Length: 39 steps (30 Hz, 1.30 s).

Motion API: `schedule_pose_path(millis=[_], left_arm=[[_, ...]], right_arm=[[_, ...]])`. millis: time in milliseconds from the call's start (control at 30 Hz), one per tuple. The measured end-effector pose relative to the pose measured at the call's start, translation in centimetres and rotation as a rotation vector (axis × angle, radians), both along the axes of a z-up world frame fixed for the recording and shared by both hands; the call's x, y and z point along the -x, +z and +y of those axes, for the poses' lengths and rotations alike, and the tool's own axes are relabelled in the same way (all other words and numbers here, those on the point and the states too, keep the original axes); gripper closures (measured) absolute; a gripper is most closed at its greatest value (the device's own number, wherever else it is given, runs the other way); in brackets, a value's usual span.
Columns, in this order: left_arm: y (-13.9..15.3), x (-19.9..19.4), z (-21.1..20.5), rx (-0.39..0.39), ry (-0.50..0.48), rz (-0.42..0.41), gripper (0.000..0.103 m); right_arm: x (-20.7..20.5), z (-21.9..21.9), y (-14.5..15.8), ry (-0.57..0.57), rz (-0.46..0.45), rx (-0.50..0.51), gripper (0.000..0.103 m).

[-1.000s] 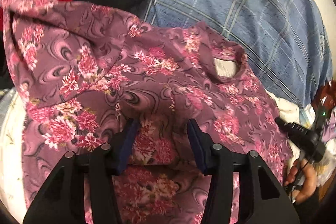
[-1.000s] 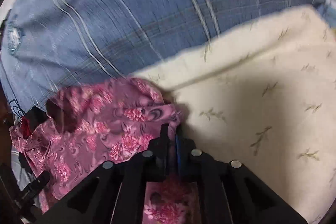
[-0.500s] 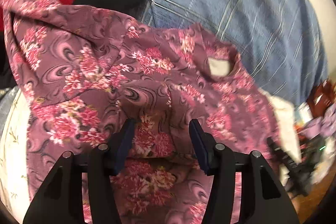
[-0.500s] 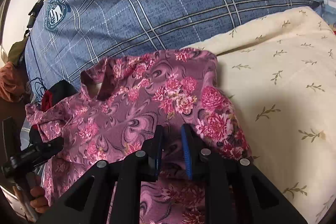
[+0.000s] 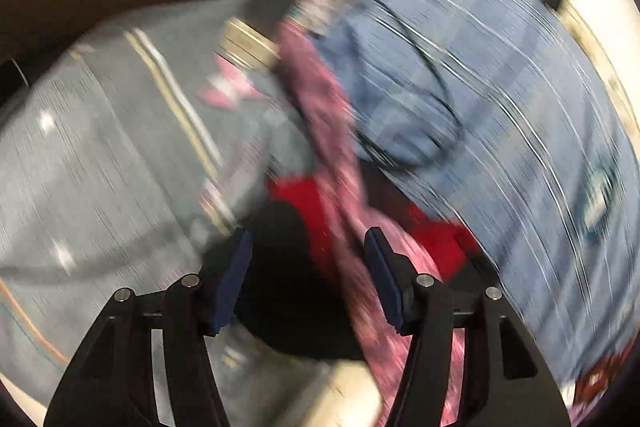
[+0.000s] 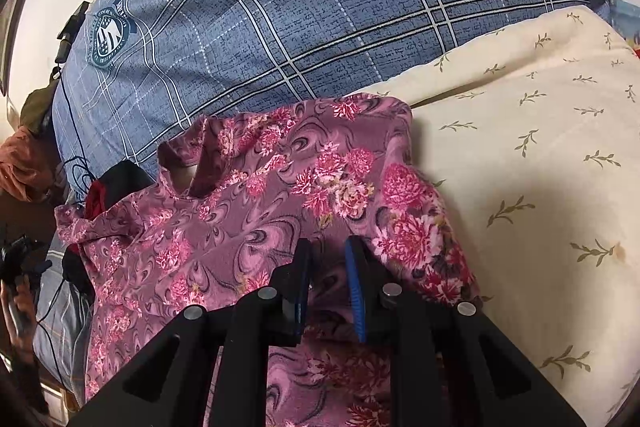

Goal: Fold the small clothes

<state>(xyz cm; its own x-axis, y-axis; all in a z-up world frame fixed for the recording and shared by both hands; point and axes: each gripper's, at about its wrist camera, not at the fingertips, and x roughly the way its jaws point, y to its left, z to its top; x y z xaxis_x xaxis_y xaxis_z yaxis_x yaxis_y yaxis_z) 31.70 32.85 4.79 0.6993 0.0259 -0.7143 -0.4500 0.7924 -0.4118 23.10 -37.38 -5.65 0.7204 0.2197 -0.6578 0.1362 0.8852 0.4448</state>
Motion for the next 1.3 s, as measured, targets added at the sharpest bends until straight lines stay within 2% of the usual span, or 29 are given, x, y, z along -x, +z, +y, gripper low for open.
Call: schedule_pose_path(millis=[100,167,267,333,367,400,533,567,633,700,800,900,967,1100,1167,1200,1267,1300], left_arm=[[-0.7,-2.0,2.7,0.047,0.038,0.021,0.046],[-1.7,-3.7,3.1,0.105,0.023,0.040,0.046],[-2.8,-5.9,0.9,0.201,-0.058,0.043,0.047],[-2.8,-7.9,-1.1,0.278,-0.117,0.008,0.047],[-2.8,-8.8,-1.9,0.290,-0.144,0.003,0.047],[-2.9,-10.7,-3.3,0.284,-0.186,0.023,0.047],[-3.4,-14.4,-6.2,0.197,-0.198,0.137,0.047],[-2.9,-14.3,-6.0,0.205,-0.194,0.118,0.047],[-0.9,-12.3,-4.4,0.217,-0.176,0.003,0.047],[0.7,-10.3,-2.3,0.168,-0.145,-0.057,0.045],[1.2,-7.9,0.7,0.106,-0.070,-0.061,0.041],[-0.6,-7.6,2.6,0.084,-0.039,0.000,0.041],[-2.3,-8.1,1.9,0.093,-0.056,0.037,0.042],[-5.0,-10.1,-0.3,0.178,-0.099,0.043,0.042],[-6.3,-11.0,-1.0,0.208,-0.098,0.073,0.042],[-6.7,-11.3,-1.2,0.210,-0.088,0.074,0.043],[-6.5,-10.9,-1.3,0.185,-0.063,0.052,0.069],[-6.5,-10.7,-1.5,0.181,-0.060,0.045,0.092]], right_arm=[[0.0,0.1,0.0,-0.001,0.000,0.004,0.083],[-0.1,0.2,0.0,-0.002,0.000,0.008,0.083],[-0.2,0.2,0.0,-0.002,0.000,0.009,0.083],[-0.2,0.2,-0.1,-0.002,0.000,0.009,0.083],[-0.2,0.1,0.0,-0.002,0.000,0.008,0.083],[-0.2,0.2,0.0,-0.002,0.000,0.008,0.083],[-0.2,0.0,-0.1,-0.001,-0.003,-0.001,0.083],[-0.2,0.0,-0.1,-0.001,-0.003,-0.002,0.083],[-0.2,0.0,-0.1,-0.001,-0.003,-0.004,0.083],[-0.2,-0.1,-0.1,0.000,-0.007,-0.016,0.083],[-0.2,-0.3,-0.2,0.000,-0.012,-0.032,0.083],[-0.1,-0.3,-0.2,-0.002,-0.013,-0.032,0.083],[-0.1,-0.3,-0.2,-0.002,-0.013,-0.031,0.083],[-0.1,-0.3,-0.2,-0.003,-0.012,-0.027,0.083],[-0.1,-0.3,-0.2,-0.003,-0.012,-0.026,0.083],[-0.1,-0.3,-0.2,-0.003,-0.012,-0.027,0.083],[-0.1,-0.3,-0.2,-0.003,-0.013,-0.030,0.083],[-0.1,-0.3,-0.2,-0.003,-0.014,-0.032,0.083]])
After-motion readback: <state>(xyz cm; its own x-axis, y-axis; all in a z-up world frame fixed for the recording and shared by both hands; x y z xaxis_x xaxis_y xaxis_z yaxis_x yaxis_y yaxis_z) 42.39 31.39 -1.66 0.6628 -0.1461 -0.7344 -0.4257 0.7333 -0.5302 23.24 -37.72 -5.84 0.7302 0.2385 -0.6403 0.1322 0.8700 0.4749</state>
